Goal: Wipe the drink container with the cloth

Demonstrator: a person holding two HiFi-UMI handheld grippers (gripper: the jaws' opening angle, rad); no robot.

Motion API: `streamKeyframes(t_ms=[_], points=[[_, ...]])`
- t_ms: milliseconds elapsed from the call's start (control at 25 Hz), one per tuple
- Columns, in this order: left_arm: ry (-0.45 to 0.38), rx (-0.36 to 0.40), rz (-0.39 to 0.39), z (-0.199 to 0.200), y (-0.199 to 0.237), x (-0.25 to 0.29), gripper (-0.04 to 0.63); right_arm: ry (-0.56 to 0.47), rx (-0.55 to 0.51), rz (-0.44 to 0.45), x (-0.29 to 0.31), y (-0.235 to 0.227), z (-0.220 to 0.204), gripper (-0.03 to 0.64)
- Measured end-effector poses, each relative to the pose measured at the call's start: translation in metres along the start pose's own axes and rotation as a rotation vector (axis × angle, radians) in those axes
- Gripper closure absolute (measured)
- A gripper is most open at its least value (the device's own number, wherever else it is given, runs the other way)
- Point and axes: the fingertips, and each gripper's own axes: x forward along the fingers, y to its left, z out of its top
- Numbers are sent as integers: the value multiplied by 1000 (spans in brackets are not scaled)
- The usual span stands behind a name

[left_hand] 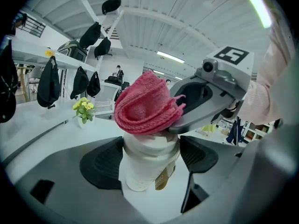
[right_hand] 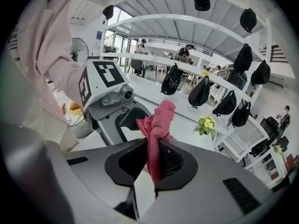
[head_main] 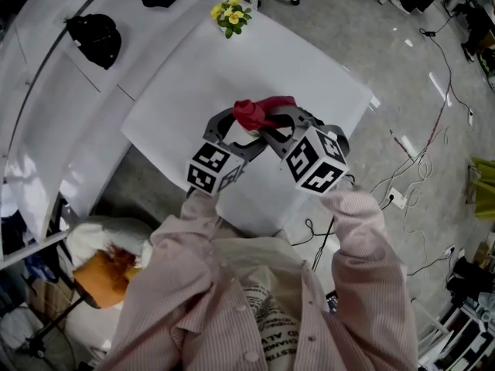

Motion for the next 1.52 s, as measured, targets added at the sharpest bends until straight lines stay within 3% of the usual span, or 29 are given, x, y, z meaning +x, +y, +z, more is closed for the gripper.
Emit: streamKeyframes(t_ms=[880, 1040, 1120, 1240, 1520], points=[[-5, 16, 18, -2, -3, 1, 221, -47, 197, 122, -28, 25, -19, 572], [-12, 6, 22, -1, -2, 0, 221, -95, 258, 117, -35, 26, -18, 572], [-14, 0, 22, 0, -1, -1, 221, -173, 343, 95, -42, 21, -16, 572], [-20, -3, 18, 1, 1, -1, 221, -346, 551, 32, -55, 7, -17, 572], [-40, -5, 17, 1, 1, -1, 221, -681, 1012, -245, -75, -17, -48, 572]])
